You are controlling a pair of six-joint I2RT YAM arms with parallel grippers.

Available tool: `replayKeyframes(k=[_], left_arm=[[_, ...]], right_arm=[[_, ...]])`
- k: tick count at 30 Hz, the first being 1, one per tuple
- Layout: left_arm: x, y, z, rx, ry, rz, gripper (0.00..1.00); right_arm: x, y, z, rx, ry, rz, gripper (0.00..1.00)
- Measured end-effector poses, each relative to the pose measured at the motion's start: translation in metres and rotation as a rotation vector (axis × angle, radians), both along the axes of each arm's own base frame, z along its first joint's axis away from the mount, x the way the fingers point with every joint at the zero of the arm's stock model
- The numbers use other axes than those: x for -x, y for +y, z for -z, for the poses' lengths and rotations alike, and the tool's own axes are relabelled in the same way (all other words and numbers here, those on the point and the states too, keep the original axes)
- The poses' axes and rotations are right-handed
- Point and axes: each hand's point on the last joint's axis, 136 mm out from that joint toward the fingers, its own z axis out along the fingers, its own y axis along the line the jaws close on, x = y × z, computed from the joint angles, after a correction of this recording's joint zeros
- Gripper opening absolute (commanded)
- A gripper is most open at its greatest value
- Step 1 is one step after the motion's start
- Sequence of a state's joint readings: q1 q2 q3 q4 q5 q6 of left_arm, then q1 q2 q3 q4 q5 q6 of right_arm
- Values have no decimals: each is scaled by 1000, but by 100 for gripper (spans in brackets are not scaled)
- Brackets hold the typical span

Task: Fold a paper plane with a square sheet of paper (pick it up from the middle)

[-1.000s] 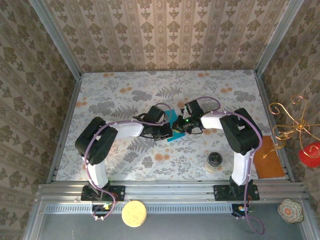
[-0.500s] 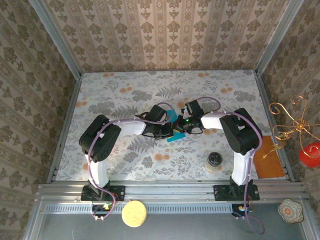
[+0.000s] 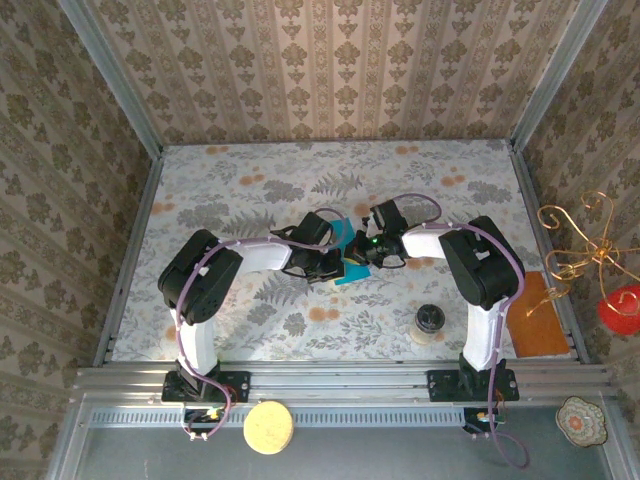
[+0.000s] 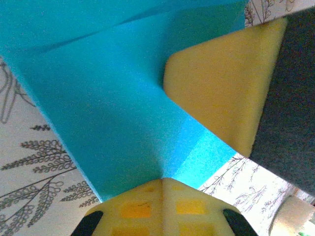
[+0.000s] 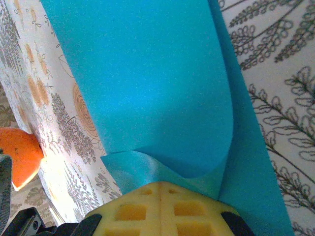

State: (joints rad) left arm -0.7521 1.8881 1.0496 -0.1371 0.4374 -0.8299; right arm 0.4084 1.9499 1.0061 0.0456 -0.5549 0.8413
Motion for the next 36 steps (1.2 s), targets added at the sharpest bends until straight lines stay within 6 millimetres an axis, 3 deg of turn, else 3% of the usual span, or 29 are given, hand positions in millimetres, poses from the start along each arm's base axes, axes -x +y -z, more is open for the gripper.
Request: replayKeyframes(k=[9, 20, 24, 27, 36], left_arm=[[6, 4, 1, 1, -12, 18, 0], [46, 31, -4, -89, 28, 37, 0], [33, 26, -34, -41, -68, 16, 0], [20, 16, -45, -4, -121, 1, 0], [0, 10, -11, -37, -86, -42, 0]], right_arm=[[0, 0, 0, 0, 0, 0, 5], [0, 0, 0, 0, 0, 0, 5], [0, 0, 0, -1, -1, 0, 5], [0, 0, 0, -3, 0, -1, 5], [0, 0, 0, -12, -2, 0, 5]])
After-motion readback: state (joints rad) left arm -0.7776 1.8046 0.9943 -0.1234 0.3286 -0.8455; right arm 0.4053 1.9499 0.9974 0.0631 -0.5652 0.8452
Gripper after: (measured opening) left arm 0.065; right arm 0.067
